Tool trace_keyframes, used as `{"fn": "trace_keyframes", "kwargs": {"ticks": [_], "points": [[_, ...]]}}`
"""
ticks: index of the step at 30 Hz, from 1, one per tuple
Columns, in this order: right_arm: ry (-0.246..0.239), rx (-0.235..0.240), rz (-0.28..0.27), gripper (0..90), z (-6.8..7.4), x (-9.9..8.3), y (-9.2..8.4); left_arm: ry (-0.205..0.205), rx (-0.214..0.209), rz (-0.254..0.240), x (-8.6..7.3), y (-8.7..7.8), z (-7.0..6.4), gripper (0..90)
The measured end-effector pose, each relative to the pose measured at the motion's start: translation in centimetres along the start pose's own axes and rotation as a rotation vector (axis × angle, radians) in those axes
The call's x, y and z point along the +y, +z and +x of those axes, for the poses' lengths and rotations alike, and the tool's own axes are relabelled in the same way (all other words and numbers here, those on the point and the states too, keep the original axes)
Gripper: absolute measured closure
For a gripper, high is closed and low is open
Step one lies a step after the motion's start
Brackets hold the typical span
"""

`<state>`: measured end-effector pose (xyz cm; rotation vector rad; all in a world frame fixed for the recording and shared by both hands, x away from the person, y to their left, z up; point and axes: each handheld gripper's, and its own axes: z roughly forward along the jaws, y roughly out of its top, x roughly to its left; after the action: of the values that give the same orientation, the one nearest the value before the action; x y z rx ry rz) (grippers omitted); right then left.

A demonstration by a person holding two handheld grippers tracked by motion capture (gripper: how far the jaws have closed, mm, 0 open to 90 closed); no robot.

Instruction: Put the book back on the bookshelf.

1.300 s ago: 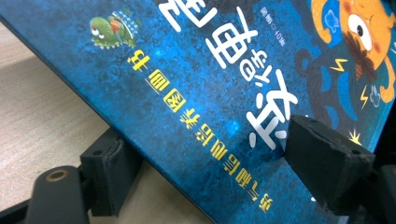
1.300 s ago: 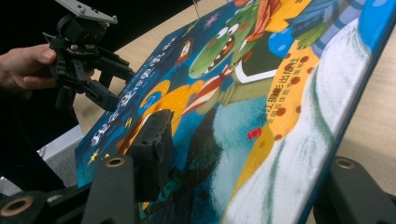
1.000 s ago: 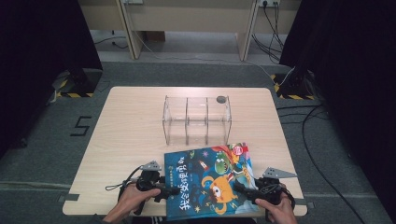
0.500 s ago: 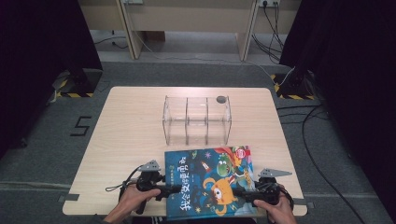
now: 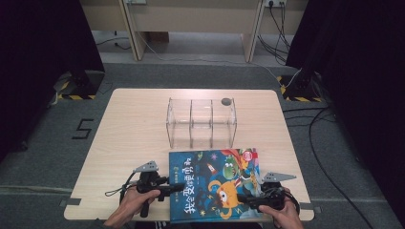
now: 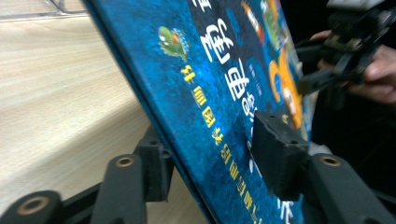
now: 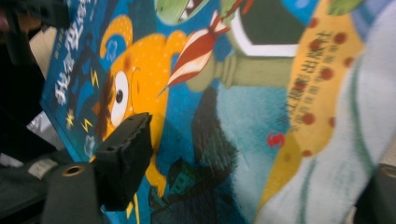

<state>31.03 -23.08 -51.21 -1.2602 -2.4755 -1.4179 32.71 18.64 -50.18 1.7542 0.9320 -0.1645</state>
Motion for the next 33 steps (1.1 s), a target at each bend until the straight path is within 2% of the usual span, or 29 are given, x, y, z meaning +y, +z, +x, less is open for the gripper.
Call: {"fn": "trace_keyframes", "kwargs": {"ticks": [3, 5, 6, 8, 10, 11, 12, 13, 14, 15, 20, 24, 28, 33], "points": [[0.005, 0.005, -0.002, 24.9, 0.0, 0.0, 0.0, 0.005, -0.01, -0.005, 0.1, 0.0, -0.1, 53.6], [0.007, 0.011, -0.003, 24.9, 0.0, 0.0, -0.1, -0.027, -0.049, -0.013, 0.1, -0.2, 0.2, 54.7], [0.005, 0.014, -0.005, 24.9, 0.0, 0.0, -0.1, -0.03, -0.057, -0.014, 0.1, -0.2, 0.2, 55.2], [-0.007, 0.016, -0.006, 24.9, -0.1, 0.0, -0.1, -0.005, -0.05, 0.001, 0.1, -0.1, 0.0, 55.7], [-0.023, 0.022, -0.004, 24.9, 0.1, 0.1, 0.0, 0.004, -0.105, 0.037, -0.1, 0.5, -0.4, 57.3], [-0.051, 0.031, 0.0, 24.9, 0.4, 0.2, 0.1, -0.009, -0.138, 0.044, -0.2, 0.9, -0.6, 55.1], [-0.068, 0.042, -0.004, 25.0, 0.6, 0.3, 0.3, -0.045, -0.159, 0.015, -0.2, 1.1, -1.0, 56.0], [-0.062, 0.039, -0.013, 25.5, 0.9, 0.5, 0.3, -0.062, -0.159, -0.004, 0.0, 1.0, -1.2, 59.6], [-0.041, 0.03, -0.024, 25.7, 1.1, 0.6, 0.3, -0.051, -0.163, -0.023, 0.5, 0.8, -1.2, 62.2], [-0.044, 0.029, -0.04, 26.0, 1.2, 0.6, 0.3, -0.037, -0.159, -0.019, 0.6, 0.6, -1.3, 62.9], [-0.029, 0.052, -0.023, 27.1, 1.1, 0.5, 0.6, -0.09, -0.149, -0.004, 0.2, 0.6, -0.9, 61.2], [0.055, 0.069, 0.017, 23.4, 0.8, 0.2, 1.0, -0.073, -0.109, -0.006, 0.4, 0.2, -1.2, 59.6], [0.069, 0.037, 0.041, 17.9, 0.8, 0.1, 0.9, -0.059, -0.051, -0.012, 0.5, -0.3, -1.1, 59.7], [0.073, 0.018, 0.038, 15.8, 0.7, 0.1, 0.9, -0.071, -0.068, -0.021, 0.4, -0.2, -1.1, 62.2]]}}
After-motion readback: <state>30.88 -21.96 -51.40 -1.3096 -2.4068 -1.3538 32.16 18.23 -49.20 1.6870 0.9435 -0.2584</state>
